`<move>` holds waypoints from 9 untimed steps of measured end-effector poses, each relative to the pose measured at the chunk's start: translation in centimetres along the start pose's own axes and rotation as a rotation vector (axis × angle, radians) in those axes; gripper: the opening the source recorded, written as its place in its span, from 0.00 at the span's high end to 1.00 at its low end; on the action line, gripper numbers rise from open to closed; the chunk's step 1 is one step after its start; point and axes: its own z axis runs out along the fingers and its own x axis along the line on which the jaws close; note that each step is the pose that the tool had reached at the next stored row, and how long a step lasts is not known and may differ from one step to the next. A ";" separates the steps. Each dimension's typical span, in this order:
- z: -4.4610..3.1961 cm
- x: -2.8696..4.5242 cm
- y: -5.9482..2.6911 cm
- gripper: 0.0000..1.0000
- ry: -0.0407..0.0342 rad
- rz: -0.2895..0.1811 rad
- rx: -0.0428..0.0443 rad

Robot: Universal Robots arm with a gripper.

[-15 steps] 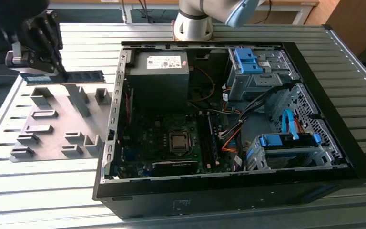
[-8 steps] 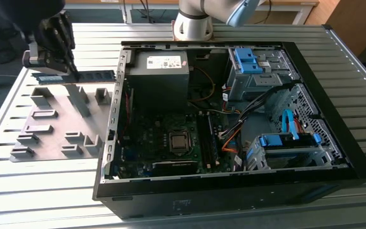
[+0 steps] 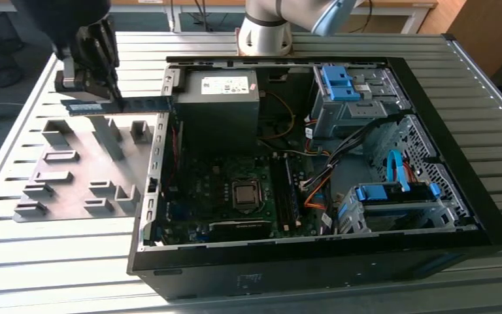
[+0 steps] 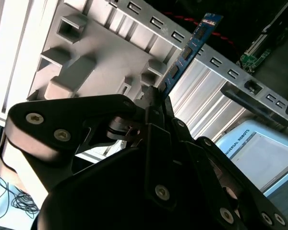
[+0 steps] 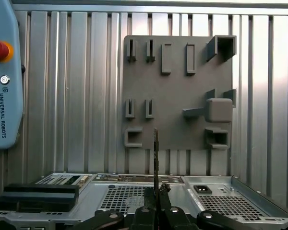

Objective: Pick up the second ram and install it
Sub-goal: 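Pick up the second ram and move it above second insertion slot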

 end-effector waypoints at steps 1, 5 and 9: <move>0.00 0.00 -0.20 0.86 0.0000 0.000 0.0000; 0.01 0.00 -0.92 0.86 -0.0001 0.000 0.0001; 0.01 0.00 -1.67 0.86 -0.0001 0.000 0.0001</move>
